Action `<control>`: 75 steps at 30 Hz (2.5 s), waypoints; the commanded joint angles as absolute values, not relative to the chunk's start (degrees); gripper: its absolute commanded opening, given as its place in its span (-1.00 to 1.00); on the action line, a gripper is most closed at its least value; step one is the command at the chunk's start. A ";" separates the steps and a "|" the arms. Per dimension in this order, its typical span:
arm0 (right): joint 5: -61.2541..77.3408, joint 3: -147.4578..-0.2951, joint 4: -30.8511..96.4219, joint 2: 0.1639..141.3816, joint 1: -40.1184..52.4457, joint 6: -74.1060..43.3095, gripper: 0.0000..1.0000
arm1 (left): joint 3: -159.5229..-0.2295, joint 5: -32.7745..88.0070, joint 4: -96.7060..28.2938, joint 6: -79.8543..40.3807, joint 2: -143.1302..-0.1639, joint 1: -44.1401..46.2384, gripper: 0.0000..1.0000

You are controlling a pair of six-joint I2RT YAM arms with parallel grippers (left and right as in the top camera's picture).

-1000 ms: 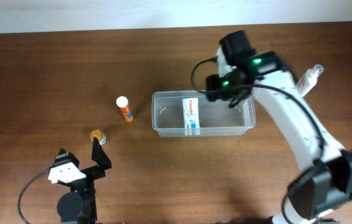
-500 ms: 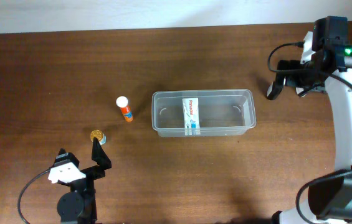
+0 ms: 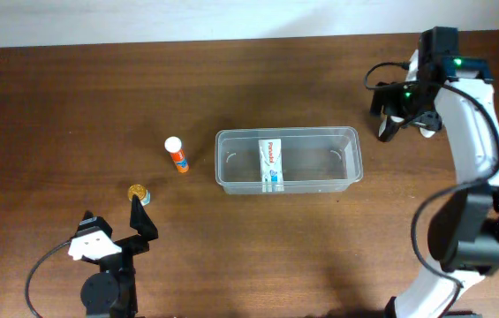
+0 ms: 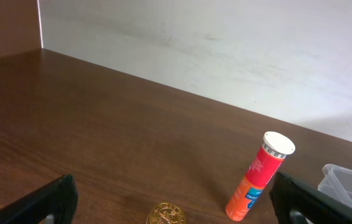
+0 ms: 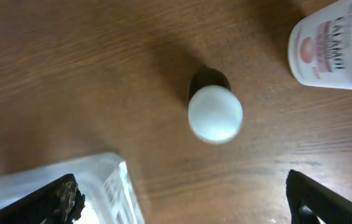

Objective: Pack container
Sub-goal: 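Move the right gripper up to the dark brown bottle, then grasp the dark brown bottle by its cap with the right gripper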

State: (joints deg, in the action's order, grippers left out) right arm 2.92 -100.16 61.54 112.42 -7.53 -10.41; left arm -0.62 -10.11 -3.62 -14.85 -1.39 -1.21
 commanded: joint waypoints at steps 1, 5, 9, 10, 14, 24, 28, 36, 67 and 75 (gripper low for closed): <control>2.37 -100.73 60.34 115.61 -7.57 -12.73 0.97 | -0.54 -10.72 -3.73 -15.18 -1.21 -1.52 0.99; 2.33 -100.73 58.52 117.93 -7.60 -12.75 0.97 | -0.54 -10.72 -3.73 -15.18 -1.21 -1.52 0.99; 0.43 -100.71 55.75 119.50 -7.60 -12.75 0.98 | -0.54 -10.72 -3.70 -15.18 -1.21 -1.52 0.99; -0.10 -100.71 55.18 119.85 -7.62 -12.78 1.00 | -0.54 -10.72 -3.70 -15.18 -1.21 -1.52 0.99; -0.73 -100.71 53.78 120.66 -7.64 -12.75 0.93 | -0.54 -10.72 -3.73 -15.18 -1.21 -1.52 0.99; -2.87 -100.62 52.86 123.92 -9.02 -12.78 0.72 | -0.54 -10.72 -3.73 -15.18 -1.21 -1.52 0.99; -2.85 -100.62 52.77 123.92 -9.63 -12.73 0.49 | -0.54 -10.72 -3.73 -15.18 -1.21 -1.52 0.99; -2.55 -100.62 51.83 124.03 -9.76 -12.73 -0.15 | -0.54 -10.72 -3.73 -15.18 -1.21 -1.52 0.99; 3.03 -110.08 68.47 114.19 -9.72 -12.73 -0.54 | -0.54 -10.72 -3.73 -15.18 -1.21 -1.52 0.99; 6.15 -110.10 77.84 103.37 -9.52 -12.51 -0.55 | -0.54 -10.72 -3.73 -15.18 -1.21 -1.52 0.99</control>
State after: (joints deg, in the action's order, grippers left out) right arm 3.77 -108.75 75.31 108.42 -9.56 -12.23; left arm -0.62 -10.11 -3.62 -14.85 -1.39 -1.21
